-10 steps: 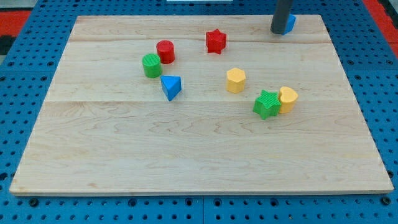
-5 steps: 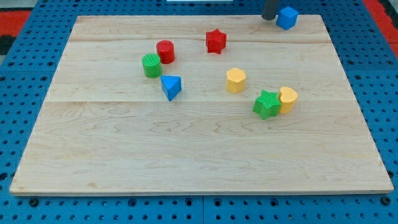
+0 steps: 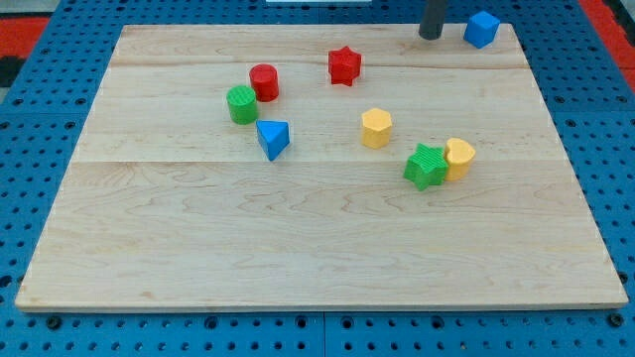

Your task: Slide the blue triangle right a bit

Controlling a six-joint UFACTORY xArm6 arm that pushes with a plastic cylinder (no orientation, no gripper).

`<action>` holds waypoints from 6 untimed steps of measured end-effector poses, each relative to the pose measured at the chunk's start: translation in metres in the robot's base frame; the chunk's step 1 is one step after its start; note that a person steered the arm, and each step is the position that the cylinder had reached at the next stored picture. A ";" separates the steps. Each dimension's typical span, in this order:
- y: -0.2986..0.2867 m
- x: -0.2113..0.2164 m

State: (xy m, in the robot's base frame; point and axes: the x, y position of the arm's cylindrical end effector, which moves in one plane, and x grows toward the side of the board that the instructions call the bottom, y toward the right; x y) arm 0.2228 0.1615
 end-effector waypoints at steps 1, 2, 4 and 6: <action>0.019 0.028; 0.048 0.027; 0.050 0.012; 0.062 0.010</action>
